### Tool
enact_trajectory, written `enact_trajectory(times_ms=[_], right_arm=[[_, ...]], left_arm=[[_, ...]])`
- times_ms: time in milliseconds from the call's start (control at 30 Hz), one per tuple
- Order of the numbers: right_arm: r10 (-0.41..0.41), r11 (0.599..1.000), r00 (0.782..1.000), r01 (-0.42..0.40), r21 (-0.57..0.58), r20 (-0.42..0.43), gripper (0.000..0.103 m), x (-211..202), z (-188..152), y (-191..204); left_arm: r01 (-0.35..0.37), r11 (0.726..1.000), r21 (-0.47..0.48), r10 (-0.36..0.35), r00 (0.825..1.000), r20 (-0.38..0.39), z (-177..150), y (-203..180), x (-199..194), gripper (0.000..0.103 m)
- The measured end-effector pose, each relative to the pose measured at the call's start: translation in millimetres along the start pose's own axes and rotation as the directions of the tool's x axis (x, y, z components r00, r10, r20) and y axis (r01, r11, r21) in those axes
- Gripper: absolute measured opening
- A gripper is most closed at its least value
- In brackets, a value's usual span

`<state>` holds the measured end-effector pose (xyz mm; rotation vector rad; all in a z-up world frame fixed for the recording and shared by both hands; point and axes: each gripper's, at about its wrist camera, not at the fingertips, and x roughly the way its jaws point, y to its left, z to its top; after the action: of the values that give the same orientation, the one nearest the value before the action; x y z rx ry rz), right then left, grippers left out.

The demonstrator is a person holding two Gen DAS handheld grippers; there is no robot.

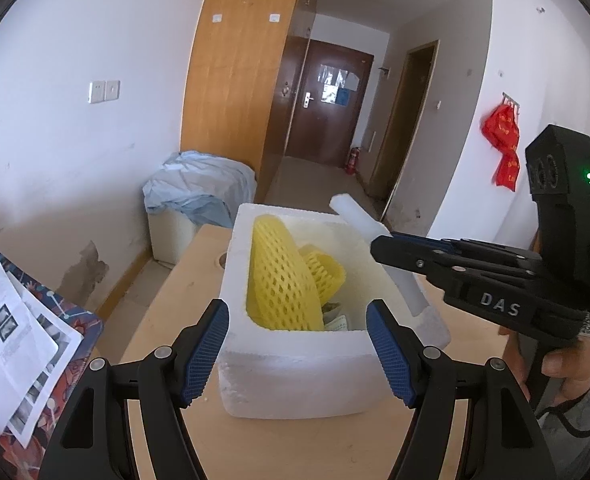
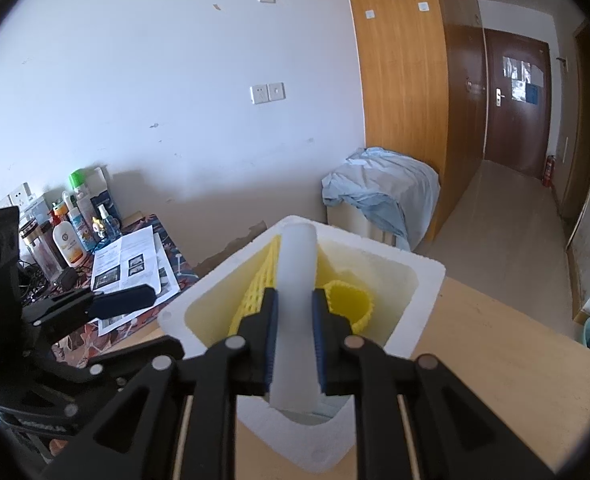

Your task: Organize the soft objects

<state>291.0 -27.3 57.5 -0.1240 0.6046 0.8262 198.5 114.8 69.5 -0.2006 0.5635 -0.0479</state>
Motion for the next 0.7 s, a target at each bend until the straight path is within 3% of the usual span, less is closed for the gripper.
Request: enact_trajectory(times_ms=[33, 200, 333, 367, 700], right_arm=[[-0.003, 1.0, 1.0, 0.003, 0.002, -0.005, 0.024, 1, 0, -1], [-0.01, 1.0, 1.0, 0.01, 0.012, 0.004, 0.029, -1, 0, -4], [-0.011, 1.0, 1.0, 0.011, 0.01, 0.028, 0.056, -7, 1, -2], [-0.019, 1.0, 0.999, 0.018, 0.007, 0.04, 0.058, -10, 1, -1], [-0.025, 1.0, 0.999, 0.024, 0.016, 0.039, 0.058, -25, -2, 2]], left_arm=[[0.0, 1.0, 0.0, 0.0, 1.0, 0.0, 0, 0, 0, 0.072], [-0.001, 1.0, -0.004, 0.001, 1.0, 0.002, -1, 1, -2, 0.072], [0.002, 1.0, -0.004, -0.002, 1.0, 0.001, -2, 0, -1, 0.072], [0.0, 1.0, -0.004, 0.0, 1.0, 0.002, -2, -1, -2, 0.072], [0.016, 1.0, -0.009, -0.016, 1.0, 0.012, -5, -2, -9, 0.072]])
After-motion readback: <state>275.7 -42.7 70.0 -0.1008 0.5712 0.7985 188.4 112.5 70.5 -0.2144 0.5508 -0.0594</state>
